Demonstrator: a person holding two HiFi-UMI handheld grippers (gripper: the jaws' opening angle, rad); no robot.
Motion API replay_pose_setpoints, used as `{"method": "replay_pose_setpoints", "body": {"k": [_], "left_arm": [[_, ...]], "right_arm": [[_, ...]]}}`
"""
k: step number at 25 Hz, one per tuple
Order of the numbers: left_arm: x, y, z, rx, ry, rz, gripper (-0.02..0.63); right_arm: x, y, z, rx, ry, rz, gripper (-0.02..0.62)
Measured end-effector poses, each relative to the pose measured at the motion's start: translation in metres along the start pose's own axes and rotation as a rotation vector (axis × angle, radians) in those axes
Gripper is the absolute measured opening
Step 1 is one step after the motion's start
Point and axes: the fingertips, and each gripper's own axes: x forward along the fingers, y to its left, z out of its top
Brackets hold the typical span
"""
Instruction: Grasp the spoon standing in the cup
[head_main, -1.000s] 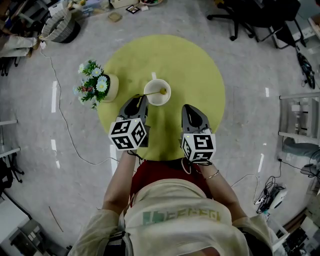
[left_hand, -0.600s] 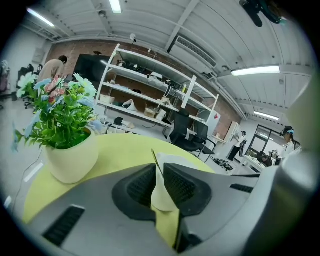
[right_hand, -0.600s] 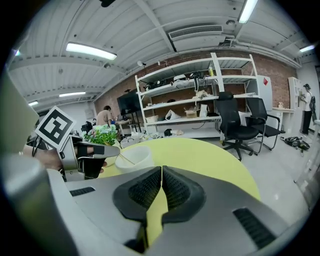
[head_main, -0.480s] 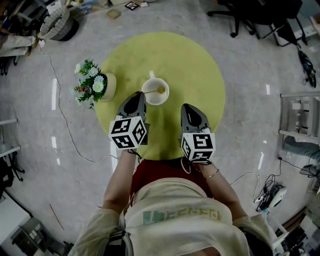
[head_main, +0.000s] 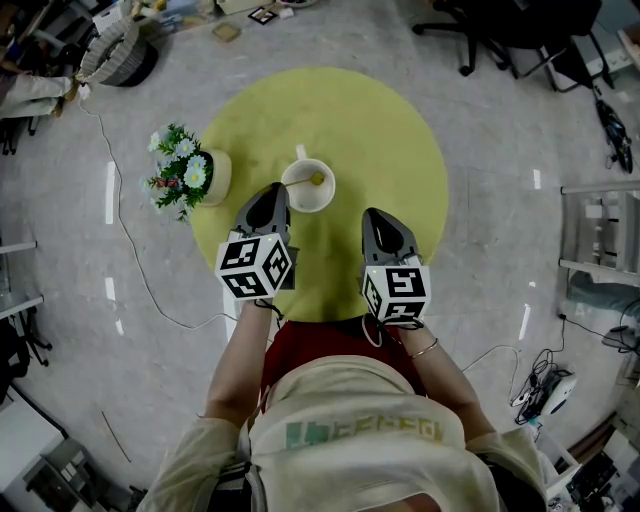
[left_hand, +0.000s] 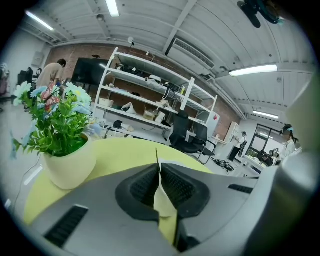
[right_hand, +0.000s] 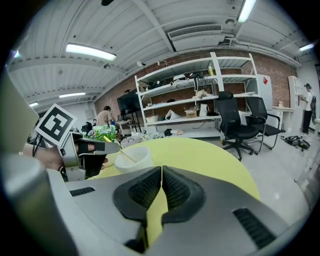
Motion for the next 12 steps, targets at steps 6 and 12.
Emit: {"method": "replay_pose_setpoints", "body": {"k": [6,12], "left_arm": [[-0.003,-0.003,0.008,0.029,-0.024,-0.012,0.028],[-0.012,-0.008,0.011,0.044,-0.044,-0.019,0.026]], "right_arm": [[-0.003,0.001,-0.001,-0.005,-0.002,-0.006,0.037],[-0.013,0.003,-0.002,-0.007,-0.012,-0.013,0.037]]}}
